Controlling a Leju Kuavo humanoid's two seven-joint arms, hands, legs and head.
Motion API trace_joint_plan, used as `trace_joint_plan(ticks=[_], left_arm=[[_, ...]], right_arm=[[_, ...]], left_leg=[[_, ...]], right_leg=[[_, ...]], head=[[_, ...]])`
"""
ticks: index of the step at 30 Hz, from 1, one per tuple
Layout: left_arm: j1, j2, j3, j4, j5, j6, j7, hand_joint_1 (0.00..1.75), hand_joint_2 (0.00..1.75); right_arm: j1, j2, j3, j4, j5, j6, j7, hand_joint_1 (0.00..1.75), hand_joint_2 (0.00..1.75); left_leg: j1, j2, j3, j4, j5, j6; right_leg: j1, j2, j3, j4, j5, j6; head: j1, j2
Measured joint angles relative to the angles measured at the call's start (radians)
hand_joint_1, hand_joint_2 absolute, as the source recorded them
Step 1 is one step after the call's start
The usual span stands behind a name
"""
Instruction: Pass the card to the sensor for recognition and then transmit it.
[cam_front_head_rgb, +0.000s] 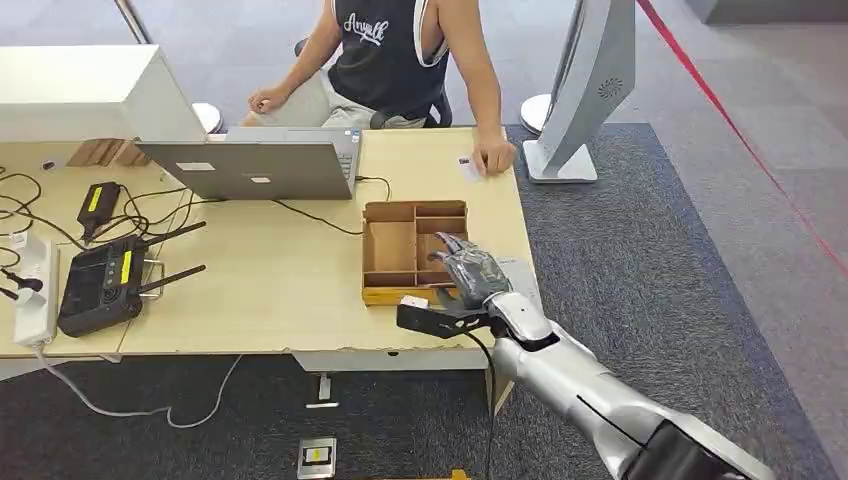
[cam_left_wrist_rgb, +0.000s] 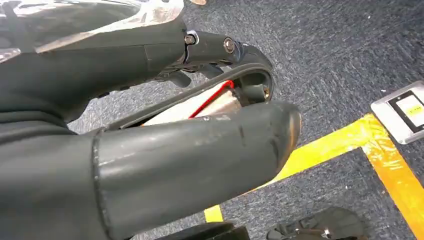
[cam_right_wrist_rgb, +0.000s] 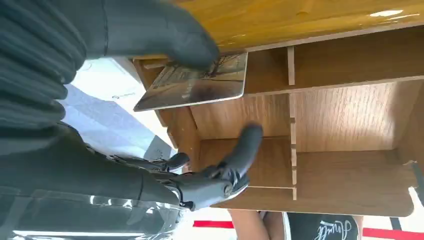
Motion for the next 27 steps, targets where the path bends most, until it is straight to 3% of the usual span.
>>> trace_joint_plan(ticks=[27], left_arm=[[0.000, 0.000, 0.000, 0.006, -0.002, -0.004, -0.003, 0.00, 0.00]], right_arm=[[-0.003, 0.011, -0.006, 0.017, -0.016, -0.030, -0.018, 1.75, 1.75]], left_leg=[[0.000, 0.000, 0.000, 0.000, 0.000, 0.000]], right_leg=[[0.000, 0.000, 0.000, 0.000, 0.000, 0.000]], head=[[0.000, 0.000]])
